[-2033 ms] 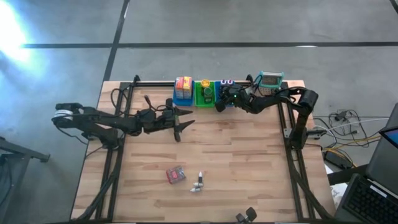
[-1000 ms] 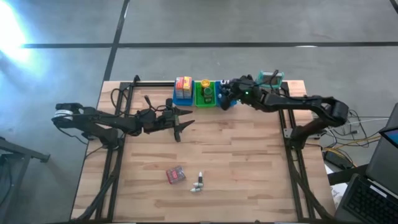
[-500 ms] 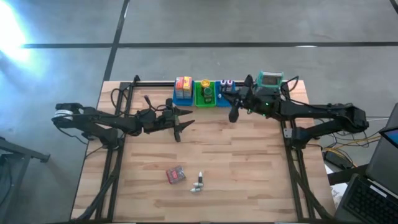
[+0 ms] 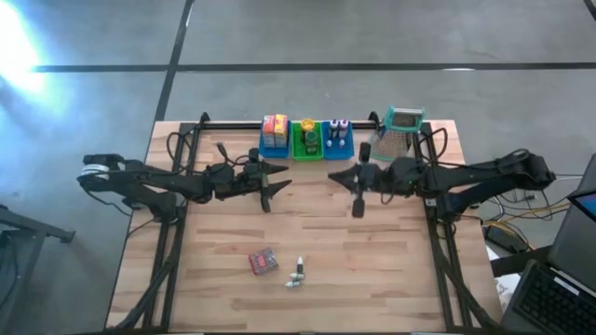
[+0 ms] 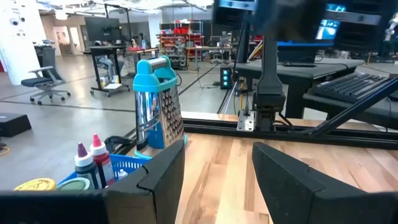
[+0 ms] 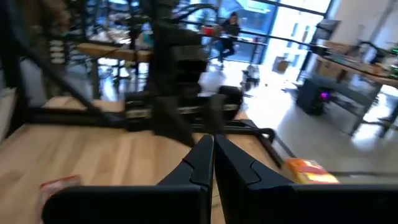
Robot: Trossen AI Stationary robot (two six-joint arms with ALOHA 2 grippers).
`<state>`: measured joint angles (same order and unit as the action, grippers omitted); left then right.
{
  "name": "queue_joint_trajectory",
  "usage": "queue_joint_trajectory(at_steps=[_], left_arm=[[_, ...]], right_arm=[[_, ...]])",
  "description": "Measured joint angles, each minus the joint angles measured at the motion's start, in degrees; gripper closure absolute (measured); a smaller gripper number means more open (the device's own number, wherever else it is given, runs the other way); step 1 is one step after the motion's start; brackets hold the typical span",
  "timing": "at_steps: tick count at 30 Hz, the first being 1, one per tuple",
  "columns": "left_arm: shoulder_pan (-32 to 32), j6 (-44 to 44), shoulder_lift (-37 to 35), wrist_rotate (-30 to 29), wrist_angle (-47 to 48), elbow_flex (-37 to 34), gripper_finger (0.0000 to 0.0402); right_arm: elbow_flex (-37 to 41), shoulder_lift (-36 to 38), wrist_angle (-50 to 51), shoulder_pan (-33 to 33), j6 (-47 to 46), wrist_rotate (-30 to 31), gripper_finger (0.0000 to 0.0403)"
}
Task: Pick & Place Kitchen Items
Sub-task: Put the top small purple food bottle coloring into the right blue bin
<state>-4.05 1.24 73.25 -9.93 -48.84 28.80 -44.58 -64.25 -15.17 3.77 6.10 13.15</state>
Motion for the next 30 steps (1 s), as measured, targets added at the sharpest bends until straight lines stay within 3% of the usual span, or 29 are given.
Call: queue_joint_trajectory(at_steps=[9,14,21,25,27,30], left_arm=[[0.02,-1.90,0.00,0.00,0.03,0.00,0.0206],[0.02,-4.63,0.00,0.30,0.15,0.00,0.0206],[0.06,-15.92,0.00,3.23,-1.02,0.02,0.0206],[1.99,-20.35,0.00,3.18,1.03,0.60,0.0207],[5.39,-19.51,0.00,-0.87,4.51,2.49,0.0207],[11.93,-17.07,0.05,-14.31,15.29,7.34,0.0207]], right_arm=[[-2.01,-0.10,4.43,8.11,1.61,0.15,0.0394],[-8.40,-2.40,17.78,11.15,0.04,3.89,0.0394],[-15.78,-6.70,36.88,11.83,-5.71,5.68,0.0394],[-18.58,-8.03,45.92,11.52,-10.88,14.94,0.0394],[-19.42,-8.04,49.96,10.93,-13.77,18.45,0.0394],[-19.57,-7.67,53.11,9.41,-16.58,18.99,0.0394]])
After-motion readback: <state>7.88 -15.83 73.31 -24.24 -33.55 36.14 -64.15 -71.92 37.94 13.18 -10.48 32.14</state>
